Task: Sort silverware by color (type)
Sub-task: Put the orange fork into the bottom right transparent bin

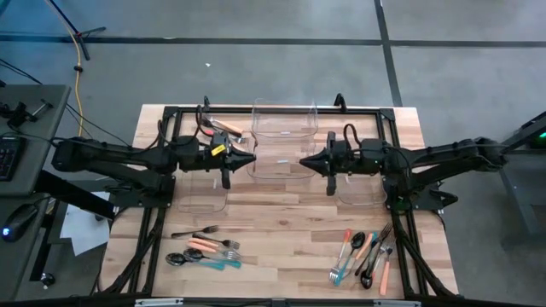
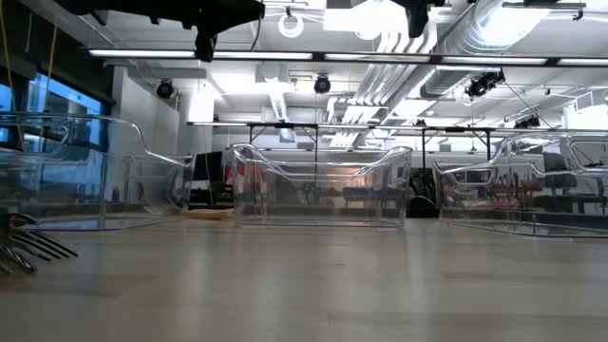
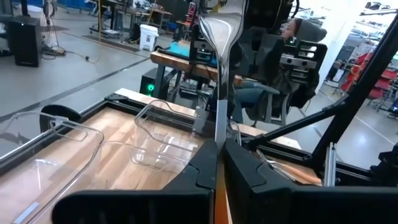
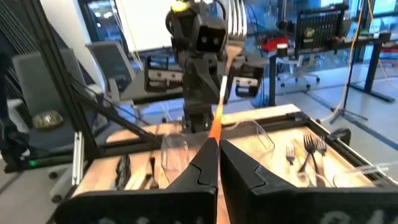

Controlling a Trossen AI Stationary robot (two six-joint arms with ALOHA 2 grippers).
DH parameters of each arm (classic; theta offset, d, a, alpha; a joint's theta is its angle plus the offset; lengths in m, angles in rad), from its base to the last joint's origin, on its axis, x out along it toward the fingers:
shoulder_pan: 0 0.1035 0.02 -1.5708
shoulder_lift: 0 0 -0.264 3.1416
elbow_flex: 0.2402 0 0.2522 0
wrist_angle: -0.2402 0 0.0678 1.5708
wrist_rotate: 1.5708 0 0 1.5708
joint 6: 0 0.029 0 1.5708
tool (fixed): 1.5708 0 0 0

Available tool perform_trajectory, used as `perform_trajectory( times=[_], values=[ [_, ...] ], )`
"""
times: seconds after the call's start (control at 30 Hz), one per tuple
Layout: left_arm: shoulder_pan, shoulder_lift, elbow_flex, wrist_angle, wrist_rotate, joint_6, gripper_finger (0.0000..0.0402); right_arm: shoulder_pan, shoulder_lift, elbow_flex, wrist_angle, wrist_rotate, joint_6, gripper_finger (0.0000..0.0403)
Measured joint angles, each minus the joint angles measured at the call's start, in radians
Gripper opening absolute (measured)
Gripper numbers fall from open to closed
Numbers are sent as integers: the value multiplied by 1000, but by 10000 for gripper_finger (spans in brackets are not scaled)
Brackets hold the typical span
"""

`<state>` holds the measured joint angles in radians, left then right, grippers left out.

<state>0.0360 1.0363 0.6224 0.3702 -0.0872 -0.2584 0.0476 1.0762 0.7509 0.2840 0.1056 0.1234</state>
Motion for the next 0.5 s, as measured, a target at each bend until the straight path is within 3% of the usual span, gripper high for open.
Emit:
perform_trajectory(
  times=[0.5],
  values=[
    [0, 0, 1, 1, 8, 36, 0, -4, 0, 2, -3, 0, 62, 1]
  ],
)
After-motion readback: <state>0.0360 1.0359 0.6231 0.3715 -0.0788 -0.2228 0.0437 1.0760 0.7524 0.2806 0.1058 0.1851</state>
